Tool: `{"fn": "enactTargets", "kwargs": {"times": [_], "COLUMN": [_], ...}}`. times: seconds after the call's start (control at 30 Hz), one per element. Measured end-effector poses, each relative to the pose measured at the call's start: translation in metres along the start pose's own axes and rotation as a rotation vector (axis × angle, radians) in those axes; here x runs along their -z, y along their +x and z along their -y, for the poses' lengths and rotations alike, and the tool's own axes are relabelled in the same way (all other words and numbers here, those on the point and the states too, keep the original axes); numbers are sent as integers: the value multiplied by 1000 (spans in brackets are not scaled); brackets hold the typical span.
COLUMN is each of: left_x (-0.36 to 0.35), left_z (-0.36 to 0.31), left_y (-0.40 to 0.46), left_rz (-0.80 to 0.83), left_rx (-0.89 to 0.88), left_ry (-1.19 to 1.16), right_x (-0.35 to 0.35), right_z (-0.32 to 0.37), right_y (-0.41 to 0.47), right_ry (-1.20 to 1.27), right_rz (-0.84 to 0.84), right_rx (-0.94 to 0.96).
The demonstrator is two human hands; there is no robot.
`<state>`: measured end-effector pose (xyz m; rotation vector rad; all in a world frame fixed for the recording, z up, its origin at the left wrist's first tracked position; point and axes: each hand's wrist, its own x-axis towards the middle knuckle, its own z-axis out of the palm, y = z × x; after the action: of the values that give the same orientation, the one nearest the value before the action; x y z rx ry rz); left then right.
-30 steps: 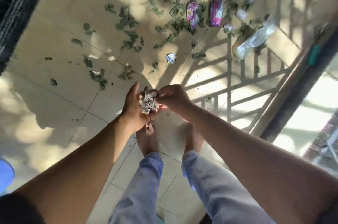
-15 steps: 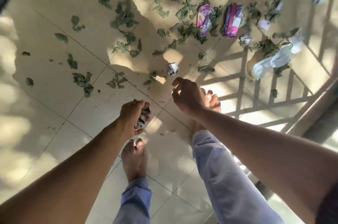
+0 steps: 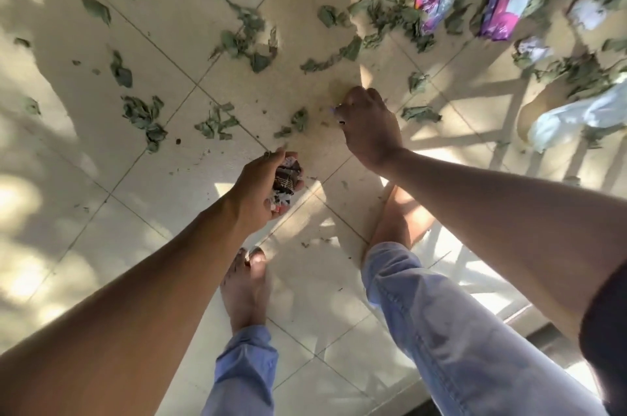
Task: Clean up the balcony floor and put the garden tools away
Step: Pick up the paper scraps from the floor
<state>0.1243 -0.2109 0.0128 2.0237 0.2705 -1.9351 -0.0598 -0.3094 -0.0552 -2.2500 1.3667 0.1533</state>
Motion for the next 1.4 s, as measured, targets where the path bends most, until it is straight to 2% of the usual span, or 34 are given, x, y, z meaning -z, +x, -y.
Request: {"fn": "enactTargets", "kwargs": {"times": [0.1, 0.23, 0.37, 0.47, 0.63, 0.83, 0.93, 1.0, 1.07, 1.23, 1.4], "left_x": [-12, -38, -73, -104, -144, -176, -191, -196, -193, -188, -190], "left_z": [-6, -22, -39, -55, -73, -80, -77, -76, -73, -68, -73], "left_y": [-9, -31, -56, -78, -103, -130, -138, -136, -129, -111, -85], "left_rz": [-25, -67, -40, 43, 126, 98, 29, 49, 29, 31, 65], "left_rx": [13, 51, 41, 12, -72, -101, -102, -83, -89, -80, -61], "left_ry": [-50, -90, -160, -239, -329, -104, 6, -17, -8, 40, 106], "right_x": [14, 50, 102, 137, 162, 198, 219, 222, 216, 184, 145], "right_z": [-2, 11, 37, 49, 36, 12, -8, -31, -60, -150, -225], "right_y": [-5, -29, -59, -79, -98, -117, -127, -129, -133, -140, -130], "right_ry": [170, 546, 659, 676, 584, 659, 707, 626, 553, 365, 294], "right_rz": [-33, -208, -253, -239, -225, -190, -281, -344, -313, -108, 182], "right_rx": [-97, -217, -222, -192, -252, -96, -141, -227, -396, -764, -921]}}
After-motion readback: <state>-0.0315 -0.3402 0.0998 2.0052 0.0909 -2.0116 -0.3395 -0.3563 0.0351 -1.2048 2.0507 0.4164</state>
